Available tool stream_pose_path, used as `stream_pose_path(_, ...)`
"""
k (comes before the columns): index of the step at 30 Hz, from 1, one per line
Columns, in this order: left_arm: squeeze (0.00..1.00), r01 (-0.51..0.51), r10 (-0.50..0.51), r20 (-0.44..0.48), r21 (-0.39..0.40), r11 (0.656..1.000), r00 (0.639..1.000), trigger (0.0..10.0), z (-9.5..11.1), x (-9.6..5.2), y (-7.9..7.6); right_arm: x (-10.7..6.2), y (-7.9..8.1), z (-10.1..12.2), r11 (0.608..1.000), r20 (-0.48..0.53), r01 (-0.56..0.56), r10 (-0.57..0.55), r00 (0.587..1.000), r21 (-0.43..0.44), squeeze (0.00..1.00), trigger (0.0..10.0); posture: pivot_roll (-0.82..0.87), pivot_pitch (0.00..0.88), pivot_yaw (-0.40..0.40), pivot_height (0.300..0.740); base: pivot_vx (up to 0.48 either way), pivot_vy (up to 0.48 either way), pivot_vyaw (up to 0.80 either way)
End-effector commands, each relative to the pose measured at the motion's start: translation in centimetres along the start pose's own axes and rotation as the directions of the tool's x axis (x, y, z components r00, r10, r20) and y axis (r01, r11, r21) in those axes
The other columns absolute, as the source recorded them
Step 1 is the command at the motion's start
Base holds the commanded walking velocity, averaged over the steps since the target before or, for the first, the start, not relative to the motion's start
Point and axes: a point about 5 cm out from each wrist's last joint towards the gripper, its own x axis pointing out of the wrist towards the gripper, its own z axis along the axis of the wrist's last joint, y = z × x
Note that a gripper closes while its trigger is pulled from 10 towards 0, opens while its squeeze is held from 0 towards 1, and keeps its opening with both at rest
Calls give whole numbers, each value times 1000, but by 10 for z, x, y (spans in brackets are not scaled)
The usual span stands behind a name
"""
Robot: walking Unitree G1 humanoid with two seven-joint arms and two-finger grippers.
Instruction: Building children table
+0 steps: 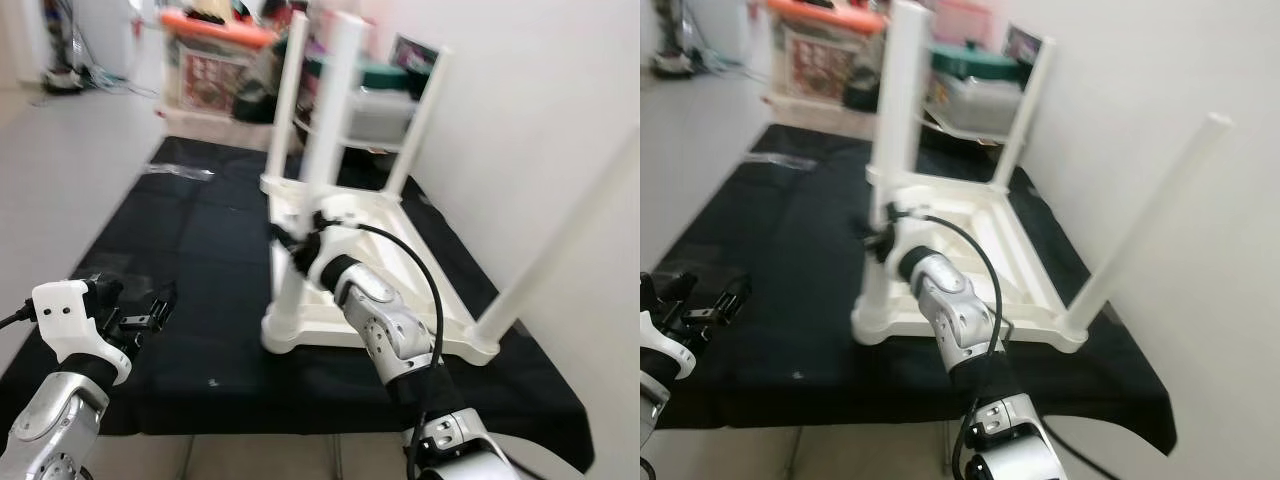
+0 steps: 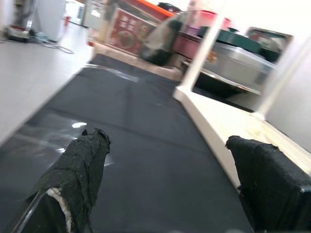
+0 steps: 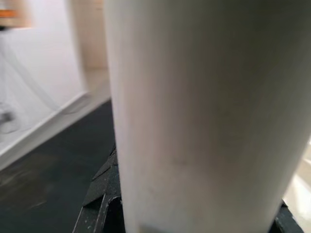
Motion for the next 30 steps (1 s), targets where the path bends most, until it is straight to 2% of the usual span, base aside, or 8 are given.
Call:
stream_pose_path(1, 0, 4, -4, -8, -15, 1000, 1000, 10000, -2, 0, -2, -17, -43, -42, 969, -156, 247, -248, 956, -21, 0, 0, 199, 0, -192, 740, 0, 0, 0)
stream_pose_path(11, 0, -8, 8, -13, -12, 1000, 1000, 10000, -3, 3, -1, -33, -74, -43, 866, -157, 497, -500, 852, -58, 0, 0, 181, 0, -183, 740, 0, 0, 0)
stream_pose_path(16, 0, -29, 29, -17, -6, 1000, 999, 10000, -3, 5, 1, -35, -74, -46, 826, -188, 560, -560, 807, -58, 0, 0, 188, 0, -180, 740, 0, 0, 0)
stream_pose_path(17, 0, -37, 37, -19, -1, 999, 999, 10000, -3, 6, 3, -32, -68, -48, 837, -204, 545, -544, 814, -58, 0, 7686, 189, 0, -180, 740, 0, 0, 0)
stream_pose_path(18, 0, -37, 37, -19, -1, 999, 999, 10000, -3, 6, 3, -32, -68, -48, 837, -204, 545, -544, 814, -58, 0, 7686, 189, 0, -180, 740, 0, 0, 0)
stream_pose_path(19, 0, -37, 37, -19, 3, 999, 999, 10000, -2, 6, 4, -29, -63, -44, 855, -192, 517, -513, 837, -30, 145, 10000, 187, 0, -178, 740, 0, 0, 0)
stream_pose_path(20, 0, -38, 38, -19, 4, 999, 999, 10000, -2, 6, 4, -28, -61, -42, 864, -180, 503, -499, 848, -27, 1000, 10000, 187, 0, -178, 740, 0, 0, 0)
stream_pose_path(30, 0, -26, 27, -21, 6, 1000, 999, 10000, -3, 9, 3, -23, -60, -12, 898, -53, 439, -437, 898, 28, 1000, 10000, 169, 0, -164, 740, 0, 0, 0)
